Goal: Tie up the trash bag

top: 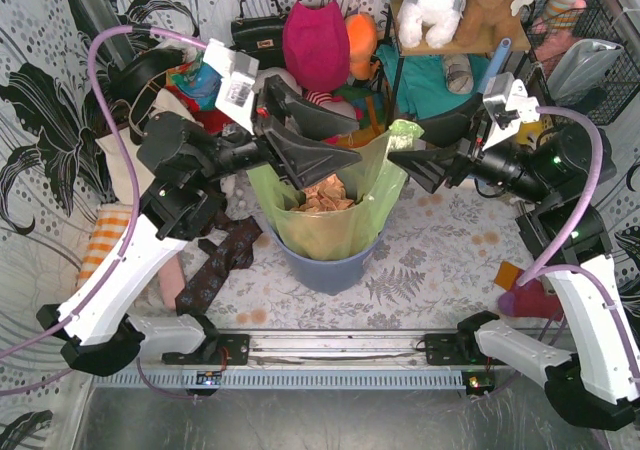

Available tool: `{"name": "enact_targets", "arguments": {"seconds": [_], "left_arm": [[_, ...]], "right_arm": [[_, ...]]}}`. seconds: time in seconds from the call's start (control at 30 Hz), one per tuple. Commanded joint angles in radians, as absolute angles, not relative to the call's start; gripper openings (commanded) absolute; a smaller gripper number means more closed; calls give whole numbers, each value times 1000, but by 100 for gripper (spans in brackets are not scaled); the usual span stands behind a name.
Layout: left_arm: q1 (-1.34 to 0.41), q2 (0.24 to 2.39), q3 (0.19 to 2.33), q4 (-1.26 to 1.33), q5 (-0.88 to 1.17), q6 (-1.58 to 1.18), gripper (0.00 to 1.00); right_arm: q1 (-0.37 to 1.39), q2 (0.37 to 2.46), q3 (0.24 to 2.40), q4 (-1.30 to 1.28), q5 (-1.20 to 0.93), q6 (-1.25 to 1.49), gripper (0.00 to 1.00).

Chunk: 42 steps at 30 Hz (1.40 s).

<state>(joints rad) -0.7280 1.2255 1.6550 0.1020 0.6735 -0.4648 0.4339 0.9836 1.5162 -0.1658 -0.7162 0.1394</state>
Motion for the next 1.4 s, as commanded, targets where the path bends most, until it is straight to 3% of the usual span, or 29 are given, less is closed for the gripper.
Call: {"name": "enact_targets", "arguments": {"seconds": [0.0, 0.23, 0.3, 0.87, 1.37], "left_arm": [[-785, 1238, 1677, 88, 597, -388, 64], [-828, 1249, 1650, 46, 561, -327, 66], [-828, 1246, 1629, 45, 556, -301, 69], [-828, 1296, 1525, 245, 660, -234, 79], [-829, 1375, 1574, 333, 750, -279, 76]], "right_arm": [[438, 969, 1535, -169, -702, 107, 51], [439, 981, 1530, -91, -729, 144, 7], [438, 986, 1532, -69, -748, 155, 0], [439, 991, 1528, 49, -910, 268, 0], [439, 1017, 1502, 171, -970, 371, 0]]}}
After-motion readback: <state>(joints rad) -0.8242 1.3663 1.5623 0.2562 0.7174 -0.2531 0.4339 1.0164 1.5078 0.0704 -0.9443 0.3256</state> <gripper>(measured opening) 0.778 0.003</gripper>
